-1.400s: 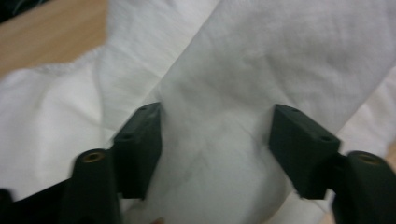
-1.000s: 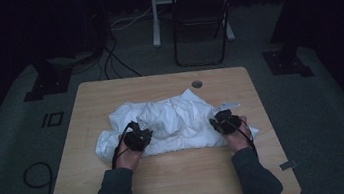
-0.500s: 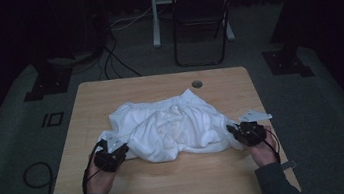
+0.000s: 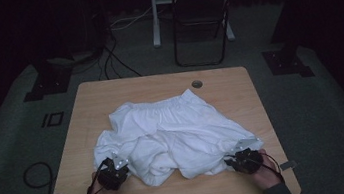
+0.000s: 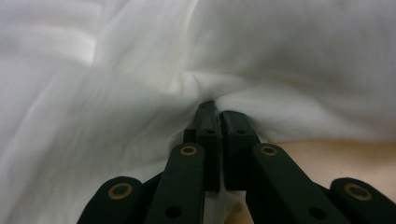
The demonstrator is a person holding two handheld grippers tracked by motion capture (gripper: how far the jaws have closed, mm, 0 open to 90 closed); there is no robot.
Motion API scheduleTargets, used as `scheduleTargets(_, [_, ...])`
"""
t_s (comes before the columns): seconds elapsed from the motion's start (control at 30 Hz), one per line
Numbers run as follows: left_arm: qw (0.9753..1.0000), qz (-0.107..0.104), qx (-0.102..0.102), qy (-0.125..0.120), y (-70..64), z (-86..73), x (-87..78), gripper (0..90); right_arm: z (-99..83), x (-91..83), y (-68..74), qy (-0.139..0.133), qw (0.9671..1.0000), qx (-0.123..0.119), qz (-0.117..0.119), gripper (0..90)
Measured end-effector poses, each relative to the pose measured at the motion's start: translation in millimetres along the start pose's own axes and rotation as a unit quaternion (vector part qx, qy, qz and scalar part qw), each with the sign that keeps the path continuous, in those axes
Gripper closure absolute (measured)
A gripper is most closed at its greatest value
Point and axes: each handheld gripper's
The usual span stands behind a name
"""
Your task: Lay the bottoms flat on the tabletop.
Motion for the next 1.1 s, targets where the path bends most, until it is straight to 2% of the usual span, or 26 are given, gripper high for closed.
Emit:
scheduleTargets(0.17, [0.9998, 0.017, 0.005, -0.010, 9.7, 14.9, 14.1, 87.1, 14.6, 18.5, -8.1, -0.020, 0.9988, 0.031, -0.033, 80.8])
scheduleTargets(0.3, [0.9994, 0.020, -0.006, -0.029, 25.5, 24.0, 25.1, 87.3, 26.8, 30.5, -12.6, -0.025, 0.9970, 0.040, -0.061, 80.3])
scheduleTargets(0.43, [0.9983, 0.026, -0.022, -0.048, 43.9, 33.4, 36.2, 87.3, 39.9, 44.1, -22.7, -0.030, 0.9949, 0.057, -0.078, 80.3])
scheduleTargets(0.5, [0.9979, 0.036, -0.020, -0.050, 50.7, 39.0, 41.4, 87.4, 47.4, 51.0, -27.9, -0.030, 0.9938, 0.069, -0.082, 80.3])
scheduleTargets(0.63, [0.9962, 0.072, -0.008, -0.047, 58.7, 50.5, 52.6, 87.6, 62.3, 64.5, -37.6, -0.029, 0.9916, 0.085, -0.094, 80.3])
scheduleTargets(0.77, [0.9956, 0.082, -0.025, -0.039, 70.9, 65.1, 61.8, 87.6, 72.8, 73.1, -44.1, -0.025, 0.9899, 0.096, -0.102, 80.3])
scheduleTargets(0.97, [0.9948, 0.090, -0.045, -0.017, 78.2, 80.7, 68.4, 87.4, 82.7, 82.3, -51.1, -0.024, 0.9864, 0.116, -0.114, 80.2])
scheduleTargets(1.07, [0.9937, 0.085, -0.071, -0.015, 79.0, 83.0, 66.8, 84.2, 82.7, 82.2, -51.1, -0.024, 0.9854, 0.123, -0.115, 77.5])
scheduleTargets(1.1, [0.9937, 0.072, -0.084, -0.015, 79.8, 83.2, 65.4, 78.7, 82.9, 81.5, -50.7, -0.022, 0.9853, 0.125, -0.114, 72.0])
Point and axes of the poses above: each handheld gripper's, and its own axes: x roughly forward along the jaws, z roughly out of its top, y roughly to its left, and after that the axes turned 9 degrees about -z, right-handed
